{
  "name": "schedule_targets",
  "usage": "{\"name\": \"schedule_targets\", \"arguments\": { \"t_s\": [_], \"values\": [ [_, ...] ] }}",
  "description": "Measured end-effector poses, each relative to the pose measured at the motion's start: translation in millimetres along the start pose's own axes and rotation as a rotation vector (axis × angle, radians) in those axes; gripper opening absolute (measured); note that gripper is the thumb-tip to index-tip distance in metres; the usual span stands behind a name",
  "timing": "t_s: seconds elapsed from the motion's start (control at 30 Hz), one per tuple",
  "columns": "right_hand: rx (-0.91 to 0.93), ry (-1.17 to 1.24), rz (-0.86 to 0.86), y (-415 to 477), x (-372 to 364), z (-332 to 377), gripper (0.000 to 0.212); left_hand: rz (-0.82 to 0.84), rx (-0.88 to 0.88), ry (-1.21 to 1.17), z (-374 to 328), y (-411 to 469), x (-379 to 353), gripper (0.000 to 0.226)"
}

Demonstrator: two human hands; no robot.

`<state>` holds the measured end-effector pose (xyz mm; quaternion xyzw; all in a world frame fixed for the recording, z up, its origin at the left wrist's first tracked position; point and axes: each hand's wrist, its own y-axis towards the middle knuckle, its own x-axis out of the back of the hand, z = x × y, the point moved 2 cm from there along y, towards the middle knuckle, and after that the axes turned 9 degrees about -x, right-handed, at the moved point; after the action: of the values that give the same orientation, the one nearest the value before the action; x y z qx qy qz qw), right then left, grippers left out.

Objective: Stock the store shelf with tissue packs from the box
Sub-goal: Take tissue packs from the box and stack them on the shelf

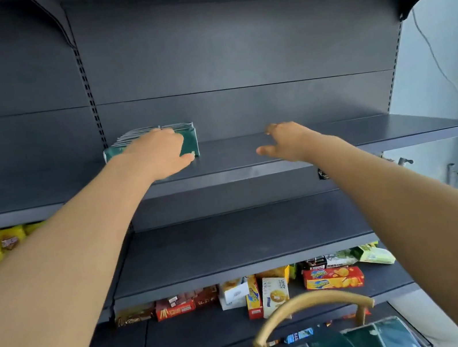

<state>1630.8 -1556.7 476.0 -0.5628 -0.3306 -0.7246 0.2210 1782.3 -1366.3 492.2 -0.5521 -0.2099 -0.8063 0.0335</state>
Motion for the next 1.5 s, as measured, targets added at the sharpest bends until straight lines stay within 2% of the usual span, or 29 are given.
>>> {"name": "schedule_targets", "arguments": {
  "t_s": [0.13,0.4,0.57,0.7,0.8,1.13,1.3,1.5],
  "values": [
    [0.091,-0.008,0.019,-27,-3,-54,0.056,-0.014,0.090,-0.041,-60,-11,4,0.047],
    [0.175,-0.023,0.181,-99,-39,-139,0.063,0.127,0.125,-0.168,-190,-45,-12,0.052],
    [0.159,-0.018,0.296,-146,-90,-171,0.064,0.168,0.149,-0.230,-249,-79,-47,0.049],
    [0.144,-0.045,0.395,-188,-129,-187,0.055,0.236,0.161,-0.305,-290,-110,-84,0.046],
    [0.145,-0.085,0.473,-214,-165,-200,0.050,0.322,0.150,-0.354,-316,-135,-116,0.047],
    [0.104,-0.049,0.802,-265,-301,-237,0.059,0.561,0.255,-0.497,-381,-194,-237,0.040],
    [0.110,-0.041,0.972,-262,-361,-248,0.058,0.675,0.380,-0.531,-409,-215,-298,0.042],
    [0.117,-0.058,1.102,-259,-415,-263,0.055,0.752,0.592,-0.533,-426,-225,-348,0.063]
  ]
}}
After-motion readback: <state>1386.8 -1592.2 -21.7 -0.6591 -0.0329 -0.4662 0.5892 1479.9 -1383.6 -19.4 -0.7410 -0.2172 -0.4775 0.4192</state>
